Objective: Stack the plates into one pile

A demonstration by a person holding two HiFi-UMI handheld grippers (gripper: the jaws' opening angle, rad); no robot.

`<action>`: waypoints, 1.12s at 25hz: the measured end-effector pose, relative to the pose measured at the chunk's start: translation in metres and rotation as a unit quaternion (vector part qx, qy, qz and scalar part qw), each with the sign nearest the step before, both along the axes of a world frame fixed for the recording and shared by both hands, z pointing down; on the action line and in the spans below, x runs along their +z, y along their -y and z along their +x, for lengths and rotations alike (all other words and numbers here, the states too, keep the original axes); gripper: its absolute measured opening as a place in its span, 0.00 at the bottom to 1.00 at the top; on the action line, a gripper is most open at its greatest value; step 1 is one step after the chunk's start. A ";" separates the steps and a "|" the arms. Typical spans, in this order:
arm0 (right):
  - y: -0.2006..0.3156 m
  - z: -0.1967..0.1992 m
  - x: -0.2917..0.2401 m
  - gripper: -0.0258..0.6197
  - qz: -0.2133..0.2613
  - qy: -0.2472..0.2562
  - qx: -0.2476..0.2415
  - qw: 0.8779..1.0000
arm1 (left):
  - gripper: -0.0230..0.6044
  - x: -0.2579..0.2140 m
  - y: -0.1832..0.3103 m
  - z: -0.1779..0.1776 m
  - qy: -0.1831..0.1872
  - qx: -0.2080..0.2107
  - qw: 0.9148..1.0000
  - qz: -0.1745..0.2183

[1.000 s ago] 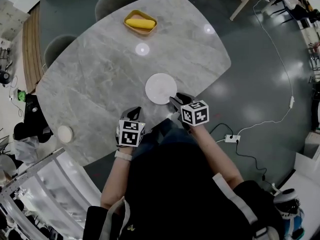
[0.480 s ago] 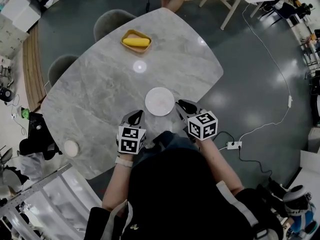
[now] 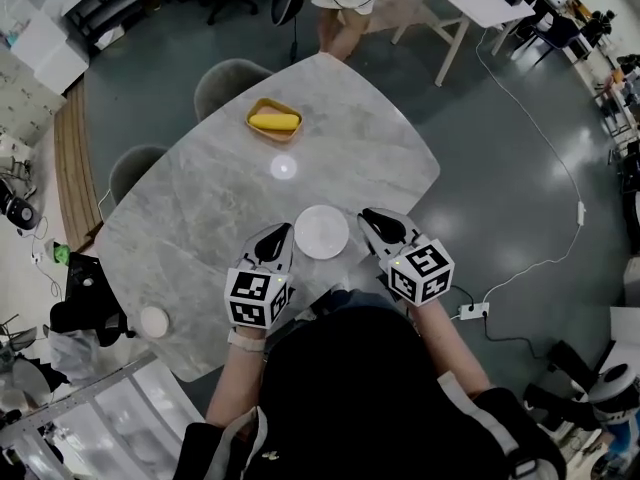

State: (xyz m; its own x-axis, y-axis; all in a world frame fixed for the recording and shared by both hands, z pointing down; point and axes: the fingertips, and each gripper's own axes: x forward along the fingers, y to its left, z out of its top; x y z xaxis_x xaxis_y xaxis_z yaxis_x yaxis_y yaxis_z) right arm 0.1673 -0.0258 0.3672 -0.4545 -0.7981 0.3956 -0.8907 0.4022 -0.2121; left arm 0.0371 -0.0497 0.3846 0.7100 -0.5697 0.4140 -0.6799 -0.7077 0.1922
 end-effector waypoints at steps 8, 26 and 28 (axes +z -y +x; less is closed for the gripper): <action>0.001 0.011 -0.063 0.13 0.065 -0.010 0.001 0.998 | 0.04 -0.050 0.001 0.006 -0.006 0.021 0.999 0.049; -0.012 -0.015 -0.101 0.13 0.138 -0.034 -0.027 0.990 | 0.04 -0.093 -0.005 -0.010 -0.040 -0.003 0.993 0.114; -0.014 -0.018 -0.100 0.13 0.140 -0.039 -0.029 0.989 | 0.04 -0.095 -0.008 -0.008 -0.032 0.002 0.992 0.125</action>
State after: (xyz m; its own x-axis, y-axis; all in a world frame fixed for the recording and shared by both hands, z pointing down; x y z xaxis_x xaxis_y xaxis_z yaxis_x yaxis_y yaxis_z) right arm 0.1491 -0.0118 0.2674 -0.4799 -0.8546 0.1985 -0.8733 0.4868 -0.0156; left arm 0.0287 -0.0413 0.2892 0.7324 -0.6462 0.2144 -0.6695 -0.7408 0.0542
